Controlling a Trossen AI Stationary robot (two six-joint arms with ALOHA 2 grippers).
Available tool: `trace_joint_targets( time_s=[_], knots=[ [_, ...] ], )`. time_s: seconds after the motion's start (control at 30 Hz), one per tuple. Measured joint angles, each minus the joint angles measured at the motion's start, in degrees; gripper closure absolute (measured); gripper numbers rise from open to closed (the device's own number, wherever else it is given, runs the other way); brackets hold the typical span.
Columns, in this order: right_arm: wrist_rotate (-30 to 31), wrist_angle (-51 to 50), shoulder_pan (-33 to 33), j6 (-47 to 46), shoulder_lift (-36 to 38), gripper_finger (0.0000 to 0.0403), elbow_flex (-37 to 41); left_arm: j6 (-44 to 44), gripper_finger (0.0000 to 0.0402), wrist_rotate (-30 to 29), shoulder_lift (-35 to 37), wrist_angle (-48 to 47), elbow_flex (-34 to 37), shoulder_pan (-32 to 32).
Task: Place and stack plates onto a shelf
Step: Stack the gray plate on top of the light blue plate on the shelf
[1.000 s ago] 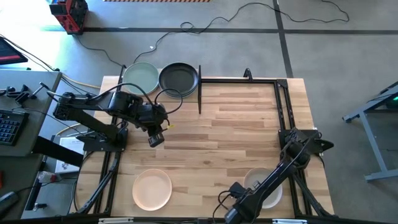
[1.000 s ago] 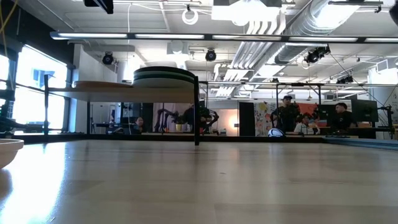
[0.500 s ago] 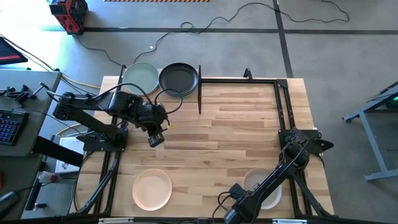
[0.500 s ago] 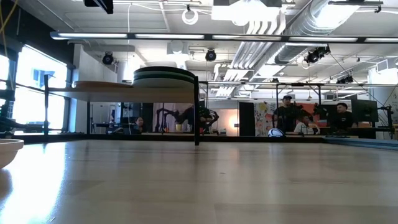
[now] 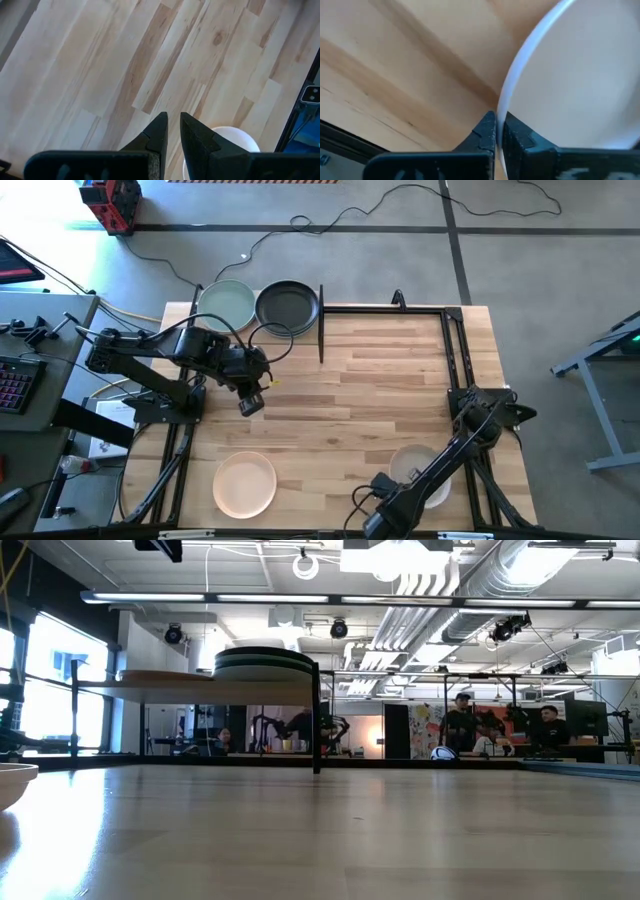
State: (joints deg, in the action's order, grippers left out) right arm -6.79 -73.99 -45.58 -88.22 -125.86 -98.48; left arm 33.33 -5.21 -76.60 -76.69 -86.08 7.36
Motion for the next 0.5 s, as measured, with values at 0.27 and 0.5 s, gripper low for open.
trace_joint_targets(
  time_s=[0.27,0.5],
  knots=[
    [6.50,-4.28,2.26,1.76,6.50,0.0403,-0.02,0.04,0.0360,-0.09,0.00,0.00,0.00,-1.50],
    [11.98,-5.79,4.88,7.82,11.63,0.0403,-0.02,0.63,0.0360,-0.22,0.00,-0.11,0.00,-3.32]
  ],
)
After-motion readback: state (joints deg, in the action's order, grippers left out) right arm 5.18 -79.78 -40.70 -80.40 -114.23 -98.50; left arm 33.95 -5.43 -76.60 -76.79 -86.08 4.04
